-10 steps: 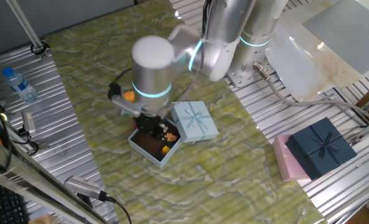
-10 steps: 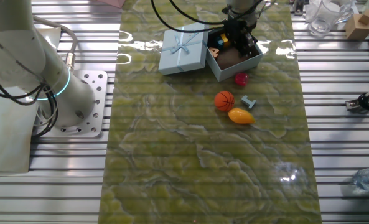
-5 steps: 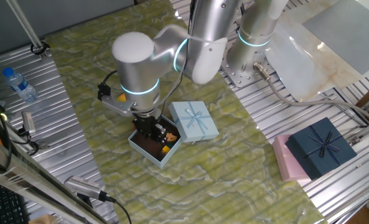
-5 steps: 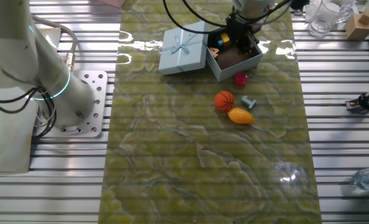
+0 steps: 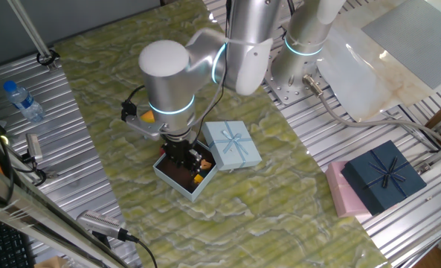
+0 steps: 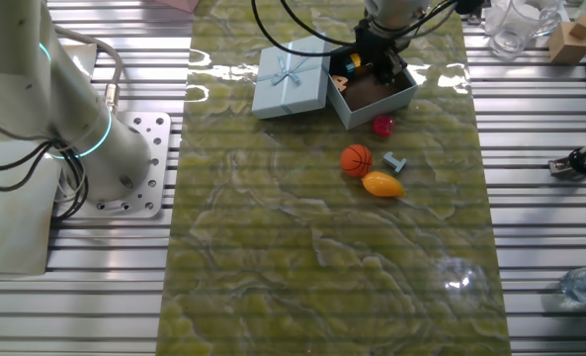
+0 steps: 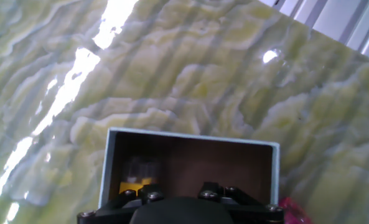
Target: Take everything out of the gift box
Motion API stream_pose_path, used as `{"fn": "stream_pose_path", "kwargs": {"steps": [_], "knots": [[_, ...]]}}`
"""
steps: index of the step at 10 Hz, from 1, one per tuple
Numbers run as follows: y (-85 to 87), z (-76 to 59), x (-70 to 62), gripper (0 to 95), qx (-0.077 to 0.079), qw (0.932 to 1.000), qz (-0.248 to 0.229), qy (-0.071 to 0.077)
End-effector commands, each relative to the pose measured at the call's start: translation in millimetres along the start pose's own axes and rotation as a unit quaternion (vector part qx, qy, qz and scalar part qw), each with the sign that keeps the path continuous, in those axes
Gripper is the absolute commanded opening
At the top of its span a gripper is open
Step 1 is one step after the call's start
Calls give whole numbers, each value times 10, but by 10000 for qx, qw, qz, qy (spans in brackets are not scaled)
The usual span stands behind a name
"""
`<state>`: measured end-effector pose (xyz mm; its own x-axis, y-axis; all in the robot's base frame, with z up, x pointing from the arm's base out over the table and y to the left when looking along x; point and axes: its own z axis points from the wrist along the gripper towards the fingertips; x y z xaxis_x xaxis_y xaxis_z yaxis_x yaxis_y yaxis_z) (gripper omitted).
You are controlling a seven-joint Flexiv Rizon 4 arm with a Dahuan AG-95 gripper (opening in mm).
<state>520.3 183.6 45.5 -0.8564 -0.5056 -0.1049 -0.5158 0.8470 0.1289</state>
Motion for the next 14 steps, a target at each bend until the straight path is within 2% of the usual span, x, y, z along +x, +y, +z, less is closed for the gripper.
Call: {"fn": "stream_pose_path", "kwargs": {"steps": [1, 6, 7, 14], "knots": [[26, -14, 27, 570, 18, 10000, 33, 8], [62, -4, 44, 570, 22, 10000, 44, 29], [67, 7, 35, 380, 29, 10000, 51, 23], [84, 63, -11, 380, 71, 9999, 87, -5]]}}
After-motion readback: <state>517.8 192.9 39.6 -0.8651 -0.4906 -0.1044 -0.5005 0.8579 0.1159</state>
